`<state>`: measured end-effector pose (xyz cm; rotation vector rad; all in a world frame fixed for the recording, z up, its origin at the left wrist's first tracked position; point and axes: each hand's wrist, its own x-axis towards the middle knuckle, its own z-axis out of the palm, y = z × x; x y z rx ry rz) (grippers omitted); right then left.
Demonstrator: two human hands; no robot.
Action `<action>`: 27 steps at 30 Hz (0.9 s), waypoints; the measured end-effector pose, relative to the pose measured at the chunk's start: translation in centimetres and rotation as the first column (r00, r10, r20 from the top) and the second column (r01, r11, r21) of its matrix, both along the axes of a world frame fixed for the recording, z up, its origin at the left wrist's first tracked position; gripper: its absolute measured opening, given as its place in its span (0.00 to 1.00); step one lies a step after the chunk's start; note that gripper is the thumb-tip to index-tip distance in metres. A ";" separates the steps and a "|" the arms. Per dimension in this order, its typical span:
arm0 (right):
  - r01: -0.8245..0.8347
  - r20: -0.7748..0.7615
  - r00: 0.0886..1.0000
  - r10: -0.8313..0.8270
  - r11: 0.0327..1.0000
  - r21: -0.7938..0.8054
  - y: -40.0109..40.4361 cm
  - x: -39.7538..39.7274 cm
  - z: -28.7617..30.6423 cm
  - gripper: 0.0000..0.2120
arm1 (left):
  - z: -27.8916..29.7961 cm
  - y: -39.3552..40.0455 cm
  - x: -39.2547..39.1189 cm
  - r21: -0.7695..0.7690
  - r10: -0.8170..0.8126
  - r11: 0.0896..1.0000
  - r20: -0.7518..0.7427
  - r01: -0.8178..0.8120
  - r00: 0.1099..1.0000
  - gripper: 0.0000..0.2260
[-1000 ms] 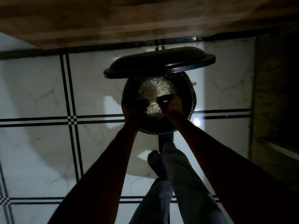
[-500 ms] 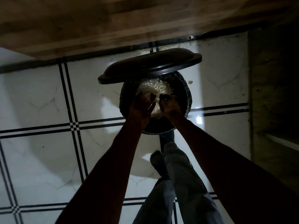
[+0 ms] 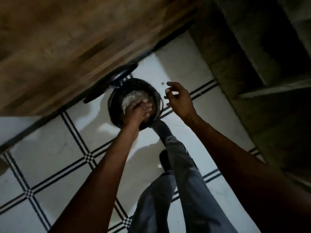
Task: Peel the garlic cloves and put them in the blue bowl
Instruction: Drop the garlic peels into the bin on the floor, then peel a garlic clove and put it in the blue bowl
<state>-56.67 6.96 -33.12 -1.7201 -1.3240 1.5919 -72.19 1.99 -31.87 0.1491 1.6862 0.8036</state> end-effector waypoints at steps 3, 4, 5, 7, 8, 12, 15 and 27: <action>0.172 -0.015 0.985 -0.172 0.981 0.094 -0.9 7.8 9.2 0.15 | 8.2 0.9 5.5 0.160 -0.190 0.966 -0.099 0.204 0.977 0.05; 0.216 -0.008 0.976 -0.217 0.969 0.119 -1.5 10.6 12.0 0.15 | 11.2 1.4 7.9 0.212 -0.262 0.935 -0.130 0.285 0.956 0.06; 0.253 -0.005 0.967 -0.255 0.957 0.142 -2.3 13.5 14.7 0.15 | 13.9 2.0 10.4 0.264 -0.324 0.897 -0.153 0.354 0.934 0.08; 0.325 0.007 0.943 -0.333 0.926 0.189 -4.3 19.7 19.7 0.15 | 19.0 2.9 16.1 0.345 -0.449 0.801 -0.195 0.490 0.872 0.09; 0.360 0.018 0.928 -0.373 0.907 0.220 -5.5 22.8 22.0 0.15 | 21.5 3.3 19.3 0.374 -0.508 0.746 -0.218 0.552 0.834 0.09; 0.539 0.041 0.807 -0.589 0.764 0.355 -11.1 34.5 30.2 0.10 | 29.4 3.5 32.5 0.496 -0.677 0.503 -0.282 0.707 0.680 0.07; 0.646 0.037 0.699 -0.714 0.653 0.396 -15.6 42.9 34.2 0.09 | 33.1 2.4 42.8 0.553 -0.772 0.317 -0.322 0.770 0.549 0.06; 0.792 0.198 0.456 -0.868 0.497 0.355 -22.3 69.0 33.0 0.12 | 31.9 -0.1 70.6 0.421 -0.821 0.042 -0.503 0.906 0.271 0.04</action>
